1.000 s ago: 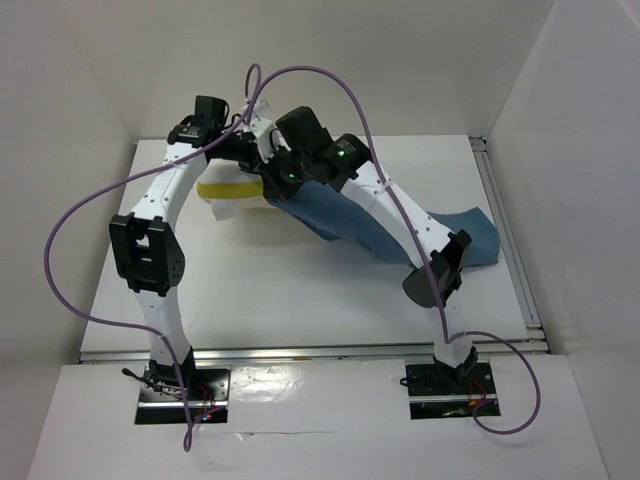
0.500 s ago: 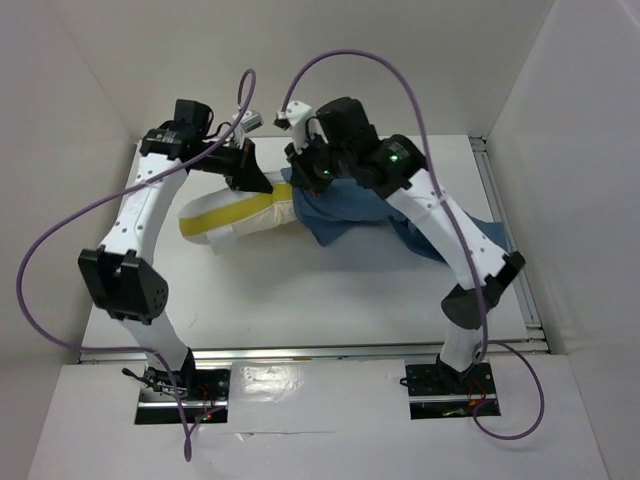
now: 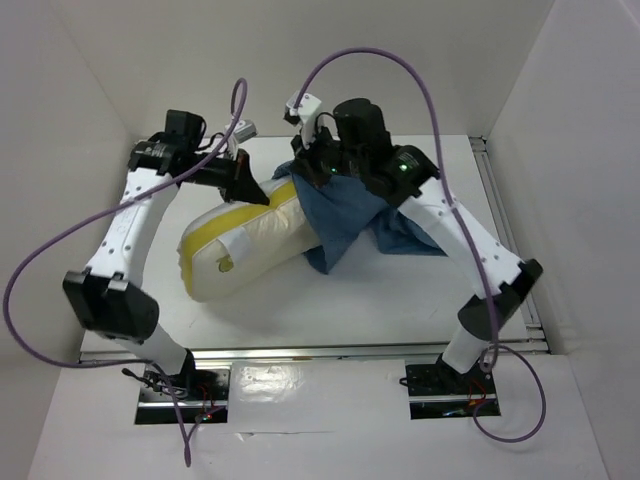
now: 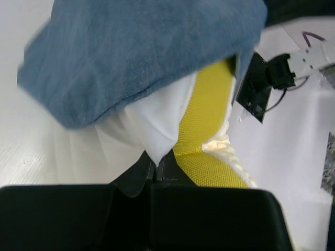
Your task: Put the pillow into the pillowcase
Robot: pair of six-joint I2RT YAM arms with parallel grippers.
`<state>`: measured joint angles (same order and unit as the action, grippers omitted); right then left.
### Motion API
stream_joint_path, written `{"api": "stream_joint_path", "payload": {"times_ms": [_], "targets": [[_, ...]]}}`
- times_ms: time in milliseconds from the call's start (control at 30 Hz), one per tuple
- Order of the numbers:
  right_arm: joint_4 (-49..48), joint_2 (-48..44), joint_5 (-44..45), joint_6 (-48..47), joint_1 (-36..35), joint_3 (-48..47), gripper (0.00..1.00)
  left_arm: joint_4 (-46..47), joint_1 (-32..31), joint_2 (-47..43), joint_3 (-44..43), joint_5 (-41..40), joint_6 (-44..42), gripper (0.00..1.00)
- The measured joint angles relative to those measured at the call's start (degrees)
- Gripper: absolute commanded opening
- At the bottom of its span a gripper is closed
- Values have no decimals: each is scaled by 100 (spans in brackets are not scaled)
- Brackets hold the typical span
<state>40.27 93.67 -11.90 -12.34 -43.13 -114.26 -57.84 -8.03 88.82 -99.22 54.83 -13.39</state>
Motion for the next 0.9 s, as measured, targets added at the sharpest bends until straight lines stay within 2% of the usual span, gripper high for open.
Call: {"api": "stream_joint_path", "payload": {"times_ms": [100,200,333,367,400,433,500,533,600,633,667,767,900], "targets": [[-404,667,-170,15,289,39,0,442,125,734,0,-42,295,0],[-682,1591,-264,181,610,-302,0,1001,422,1381,-57,177,761,0],[-1198,2811,-468,472,890,-1174,0,1676,837,1687,-85,192,1252,0],[-1370,3010,-511,520,914,-1384,0,1853,898,1698,-85,140,1364,3],[-1517,3132,-522,551,927,-1510,0,2006,935,1698,-85,90,1423,18],[-1635,3191,-525,581,938,-1574,3,2116,953,1698,-85,9,1471,25],[-1851,3287,-463,636,955,-1711,15,2221,957,1698,-114,-210,1526,44],[-1919,3338,-402,654,960,-1779,30,2271,957,1696,-129,-374,1530,60],[-2020,3438,-273,667,977,-1878,44,2485,973,1613,-81,-955,1550,76],[-2059,3460,-214,667,990,-1886,51,2647,981,1506,28,-1283,1543,92],[-2083,3469,-179,686,1003,-1867,61,2861,986,1340,214,-1631,1519,100],[-2380,3346,-72,651,1019,-1545,72,3510,979,645,874,-2481,1488,100],[-2601,2815,52,553,1012,-863,76,3897,820,-87,1207,-3119,1040,100]]}}
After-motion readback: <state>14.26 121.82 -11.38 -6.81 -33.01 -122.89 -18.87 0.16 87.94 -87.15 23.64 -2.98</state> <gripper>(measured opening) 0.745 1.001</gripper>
